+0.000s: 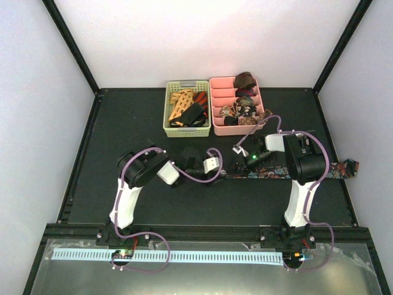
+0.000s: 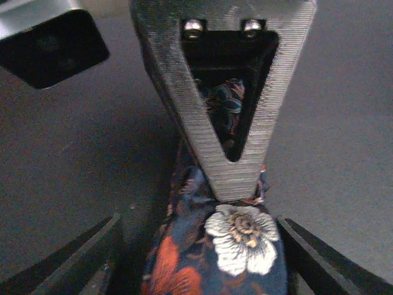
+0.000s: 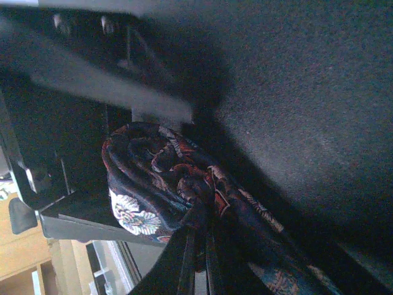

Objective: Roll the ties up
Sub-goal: Roll the tie at the center of the board.

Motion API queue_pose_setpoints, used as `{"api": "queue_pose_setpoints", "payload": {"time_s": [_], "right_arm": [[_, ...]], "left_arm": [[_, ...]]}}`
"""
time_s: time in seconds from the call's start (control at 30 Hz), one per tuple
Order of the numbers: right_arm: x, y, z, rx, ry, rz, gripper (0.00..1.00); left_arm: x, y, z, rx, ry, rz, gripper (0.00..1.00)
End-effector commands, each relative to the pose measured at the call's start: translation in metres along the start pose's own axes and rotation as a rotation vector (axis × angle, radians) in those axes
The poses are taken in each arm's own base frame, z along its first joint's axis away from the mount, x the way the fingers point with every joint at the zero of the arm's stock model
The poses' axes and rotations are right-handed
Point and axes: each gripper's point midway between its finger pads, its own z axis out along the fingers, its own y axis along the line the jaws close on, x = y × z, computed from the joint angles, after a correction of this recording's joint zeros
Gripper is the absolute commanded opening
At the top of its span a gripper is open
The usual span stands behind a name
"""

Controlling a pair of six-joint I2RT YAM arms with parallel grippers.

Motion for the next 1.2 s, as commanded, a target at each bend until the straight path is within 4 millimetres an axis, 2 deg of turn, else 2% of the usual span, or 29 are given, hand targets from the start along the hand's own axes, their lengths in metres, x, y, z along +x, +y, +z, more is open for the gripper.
{"api": "queue_pose_setpoints", "payload": {"time_s": [0.0,0.07,0.17,0.3,0.47,0.6,0.83,0.9,0.97,1.03,1.17], "right_arm": [[0.012,-0.045,0.007,0.177,0.052,0.044,0.02],[0.010,-0.041,0.006,0.163,0.045,0.037,0.05],[0.004,-0.028,0.002,0.123,0.022,0.000,0.15],[-0.004,-0.003,-0.011,0.083,-0.029,-0.072,0.32],[-0.009,0.026,-0.024,0.032,-0.065,-0.136,0.44],[-0.011,0.035,-0.022,0.011,-0.067,-0.134,0.48],[-0.018,0.029,-0.001,0.020,-0.039,-0.113,0.43],[-0.022,0.024,0.001,0.038,-0.044,-0.106,0.34],[-0.022,0.020,0.001,0.055,-0.038,-0.102,0.16],[-0.018,0.015,0.001,0.073,-0.029,-0.098,0.02],[-0.012,0.002,-0.001,0.100,-0.017,-0.079,0.02]], "left_arm": [[-0.005,-0.017,0.011,0.068,-0.029,0.030,0.59],[0.000,-0.017,0.009,0.058,0.017,0.019,0.42],[0.008,-0.013,0.002,0.018,0.106,0.016,0.32],[0.028,-0.004,-0.008,-0.035,0.303,-0.009,0.27],[0.044,-0.003,-0.019,-0.053,0.443,-0.029,0.27],[0.054,-0.005,-0.022,-0.050,0.513,-0.050,0.28],[0.057,-0.010,-0.019,-0.036,0.547,-0.041,0.29],[0.056,-0.010,-0.017,-0.032,0.548,-0.038,0.29],[0.056,-0.010,-0.017,-0.034,0.549,-0.037,0.29],[0.055,-0.010,-0.017,-0.036,0.548,-0.037,0.30],[0.053,-0.006,-0.017,-0.052,0.536,-0.049,0.37]]}}
